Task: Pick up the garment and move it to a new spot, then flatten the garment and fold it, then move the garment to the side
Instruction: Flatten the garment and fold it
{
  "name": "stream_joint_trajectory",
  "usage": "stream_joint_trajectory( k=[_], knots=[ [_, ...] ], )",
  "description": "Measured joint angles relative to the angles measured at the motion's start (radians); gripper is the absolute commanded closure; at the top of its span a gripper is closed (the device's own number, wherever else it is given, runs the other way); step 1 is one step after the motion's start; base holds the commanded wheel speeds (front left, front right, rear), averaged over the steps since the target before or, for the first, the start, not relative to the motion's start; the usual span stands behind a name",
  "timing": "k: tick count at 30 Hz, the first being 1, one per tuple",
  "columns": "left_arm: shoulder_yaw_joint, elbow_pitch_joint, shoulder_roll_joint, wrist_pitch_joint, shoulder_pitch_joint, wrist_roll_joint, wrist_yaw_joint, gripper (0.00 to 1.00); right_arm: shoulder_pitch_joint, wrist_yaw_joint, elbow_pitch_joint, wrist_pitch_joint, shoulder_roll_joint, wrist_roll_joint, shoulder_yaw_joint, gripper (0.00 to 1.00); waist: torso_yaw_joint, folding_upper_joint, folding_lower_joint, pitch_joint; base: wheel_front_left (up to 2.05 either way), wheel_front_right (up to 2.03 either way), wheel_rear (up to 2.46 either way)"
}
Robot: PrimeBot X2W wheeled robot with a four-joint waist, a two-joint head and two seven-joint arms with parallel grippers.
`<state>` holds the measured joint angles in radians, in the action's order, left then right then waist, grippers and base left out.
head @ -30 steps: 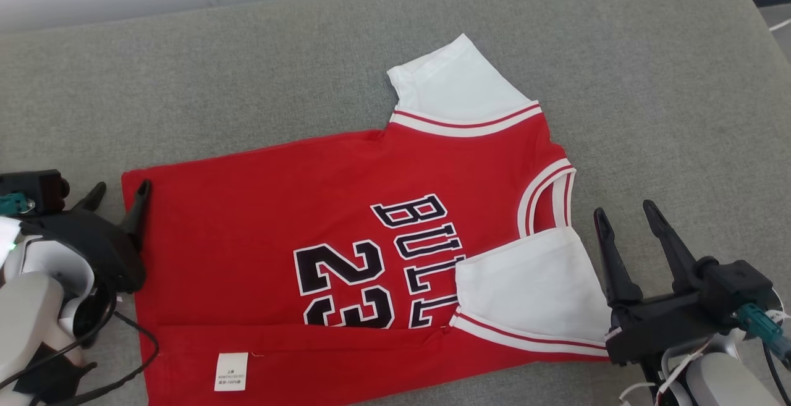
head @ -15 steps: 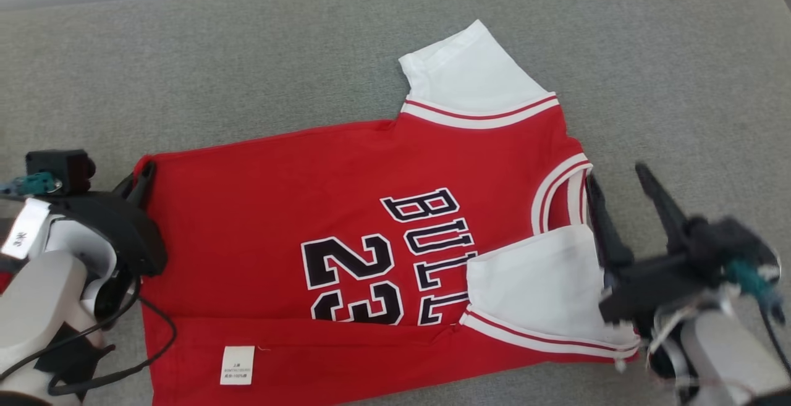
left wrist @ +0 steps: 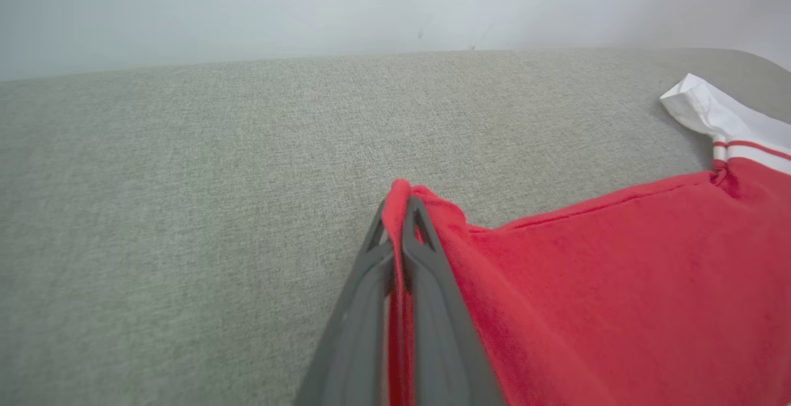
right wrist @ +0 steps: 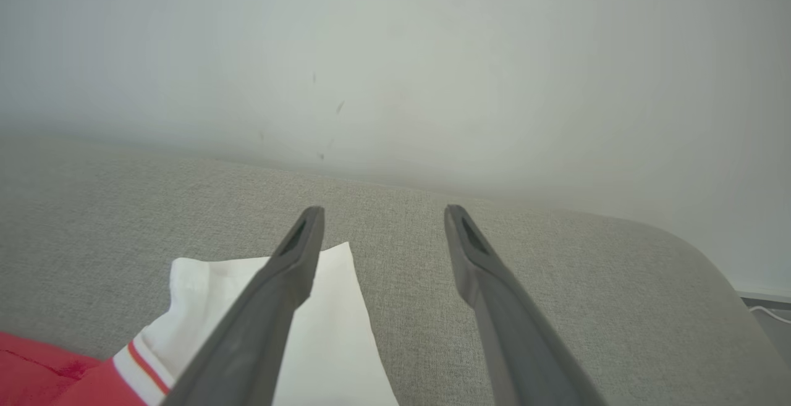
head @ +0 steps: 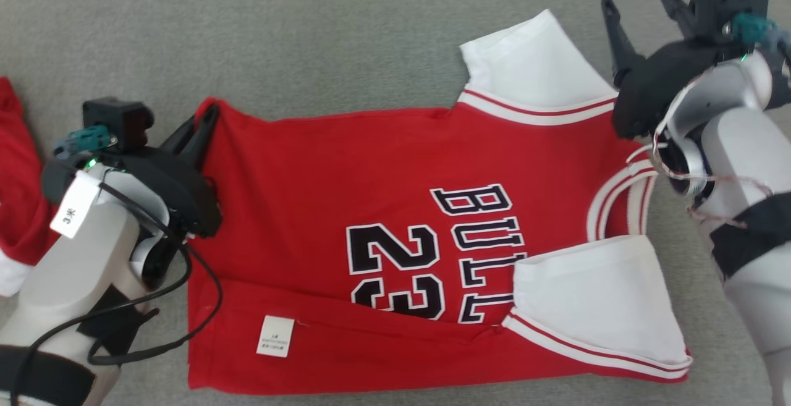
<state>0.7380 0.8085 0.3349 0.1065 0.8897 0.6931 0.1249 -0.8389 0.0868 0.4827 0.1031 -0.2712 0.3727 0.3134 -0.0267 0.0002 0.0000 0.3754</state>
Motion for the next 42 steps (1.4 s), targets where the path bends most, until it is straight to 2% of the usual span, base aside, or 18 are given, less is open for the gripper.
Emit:
stream_joint_trajectory(
  k=[8,23,24,26,33,39,42],
  knots=[
    [0.081,-0.048,-0.021,0.043,0.056,0.002,0.000,1.00,-0.157,0.001,0.231,0.105,-0.003,-0.035,0.020,0.00,0.077,-0.0001,0.0001,0.053,0.00,0.00,0.00],
    [0.174,-0.052,-0.027,0.107,0.095,0.039,0.000,1.00,-0.307,0.001,0.465,0.161,0.015,-0.095,0.073,0.00,0.176,-0.0001,-0.0001,0.150,0.00,0.00,0.00],
    [0.177,-0.052,-0.026,0.111,0.099,0.041,0.004,1.00,-0.312,0.001,0.473,0.161,0.015,-0.097,0.076,0.04,0.177,-0.0001,-0.0001,0.152,0.00,0.00,0.00],
    [0.182,-0.051,-0.025,0.116,0.102,0.058,0.007,1.00,-0.322,0.001,0.488,0.161,0.017,-0.099,0.079,1.00,0.178,-0.0001,0.0000,0.156,0.00,0.00,0.00],
    [0.199,-0.021,-0.017,0.133,0.103,0.094,0.008,1.00,-0.338,-0.018,0.542,0.115,0.031,-0.099,0.088,1.00,0.170,-0.0001,0.0000,0.150,0.00,0.00,0.00],
    [0.212,0.010,0.006,0.133,0.102,0.133,0.008,1.00,-0.337,-0.034,0.562,0.031,-0.016,-0.084,0.047,1.00,0.158,-0.0001,0.0000,0.120,0.00,0.00,0.00],
    [0.214,0.018,0.019,0.133,0.102,0.139,0.008,1.00,-0.337,-0.044,0.572,-0.009,-0.015,-0.081,0.044,1.00,0.147,-0.0001,-0.0001,0.103,0.00,0.00,0.00]
  ],
)
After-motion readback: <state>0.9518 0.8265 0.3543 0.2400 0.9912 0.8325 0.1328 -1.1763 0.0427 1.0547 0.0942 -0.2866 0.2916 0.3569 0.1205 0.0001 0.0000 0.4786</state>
